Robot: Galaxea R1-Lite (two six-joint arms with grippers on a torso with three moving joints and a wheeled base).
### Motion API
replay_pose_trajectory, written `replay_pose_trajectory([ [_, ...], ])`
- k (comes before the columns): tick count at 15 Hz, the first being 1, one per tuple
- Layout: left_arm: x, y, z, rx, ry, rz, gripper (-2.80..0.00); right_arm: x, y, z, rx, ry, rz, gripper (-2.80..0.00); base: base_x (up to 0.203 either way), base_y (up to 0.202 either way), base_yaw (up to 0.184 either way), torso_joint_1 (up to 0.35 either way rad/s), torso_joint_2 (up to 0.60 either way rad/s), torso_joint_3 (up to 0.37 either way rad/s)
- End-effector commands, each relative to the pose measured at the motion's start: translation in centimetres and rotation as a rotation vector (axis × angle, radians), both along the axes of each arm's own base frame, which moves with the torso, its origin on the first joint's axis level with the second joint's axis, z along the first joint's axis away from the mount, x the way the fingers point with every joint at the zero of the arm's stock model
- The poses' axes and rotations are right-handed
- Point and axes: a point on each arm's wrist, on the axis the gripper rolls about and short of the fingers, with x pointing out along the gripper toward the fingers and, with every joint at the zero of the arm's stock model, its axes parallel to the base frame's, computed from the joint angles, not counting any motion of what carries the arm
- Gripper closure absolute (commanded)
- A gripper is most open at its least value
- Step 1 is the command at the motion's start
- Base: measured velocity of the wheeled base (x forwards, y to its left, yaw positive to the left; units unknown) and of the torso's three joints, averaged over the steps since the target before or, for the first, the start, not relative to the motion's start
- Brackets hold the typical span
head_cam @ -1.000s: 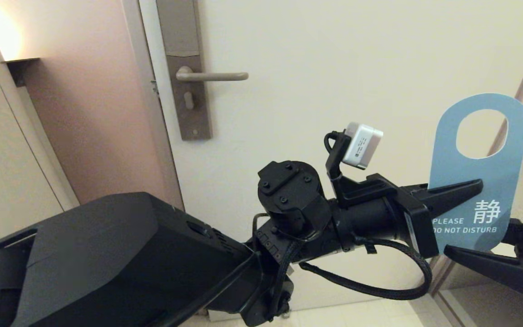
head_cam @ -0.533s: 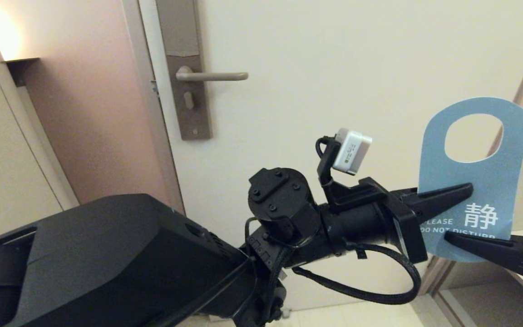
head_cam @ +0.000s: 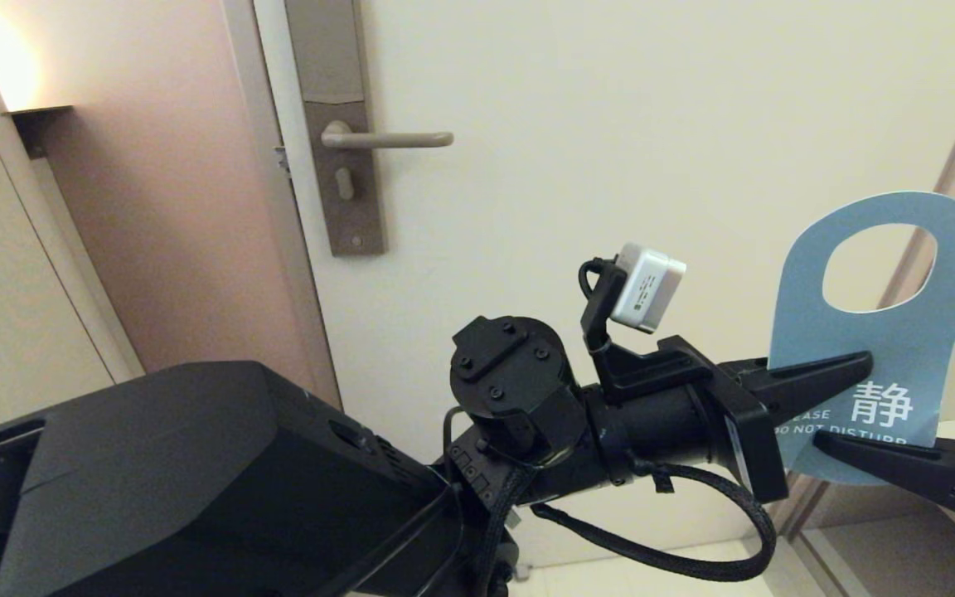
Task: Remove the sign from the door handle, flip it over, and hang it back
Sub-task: Hand it to the other hand
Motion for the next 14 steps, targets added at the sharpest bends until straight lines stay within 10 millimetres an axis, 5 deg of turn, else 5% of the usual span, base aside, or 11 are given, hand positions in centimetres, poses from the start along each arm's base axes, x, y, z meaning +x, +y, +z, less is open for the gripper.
replay_pose_trajectory([
  [1,-0.1,0.1,0.1,-0.007,-0.002,-0.005,0.00,0.0,0.0,0.0,0.001,0.002,0.004,0.00,0.000,0.000,0.000,0.000,0.00,0.000],
  [3,-0.1,0.1,0.0,-0.002,-0.006,-0.004,0.00,0.0,0.0,-0.1,0.001,0.002,0.004,0.00,0.000,0.000,0.000,0.000,0.00,0.000],
  [4,-0.1,0.1,-0.1,-0.001,-0.006,-0.003,-2.80,0.0,0.0,-0.1,0.001,0.004,0.004,0.00,0.000,0.000,0.000,0.000,0.00,0.000],
  [14,-0.9,2.4,-0.8,0.033,0.012,0.006,-2.80,-0.3,0.0,-0.3,0.000,0.006,0.004,0.00,0.000,0.000,0.000,0.000,0.00,0.000],
])
